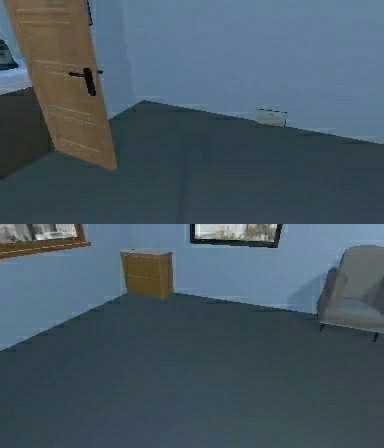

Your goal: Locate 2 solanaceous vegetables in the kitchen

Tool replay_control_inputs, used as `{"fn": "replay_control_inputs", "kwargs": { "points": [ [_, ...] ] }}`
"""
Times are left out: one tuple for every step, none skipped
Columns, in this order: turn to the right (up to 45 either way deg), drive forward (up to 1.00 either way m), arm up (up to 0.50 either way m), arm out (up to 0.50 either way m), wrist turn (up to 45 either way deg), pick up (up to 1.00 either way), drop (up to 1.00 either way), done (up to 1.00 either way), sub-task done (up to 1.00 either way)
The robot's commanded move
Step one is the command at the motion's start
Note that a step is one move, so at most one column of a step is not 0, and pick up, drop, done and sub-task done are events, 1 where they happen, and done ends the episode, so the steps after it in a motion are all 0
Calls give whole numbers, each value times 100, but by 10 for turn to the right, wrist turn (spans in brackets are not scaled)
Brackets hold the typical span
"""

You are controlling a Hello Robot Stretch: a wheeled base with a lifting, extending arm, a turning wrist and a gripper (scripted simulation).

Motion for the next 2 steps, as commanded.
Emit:
{"fn": "replay_control_inputs", "kwargs": {
  "points": [
    [0,15,0,0,0,0,0,0,0],
    [-450,0,0,0,0,0,0,0,0]
  ]
}}
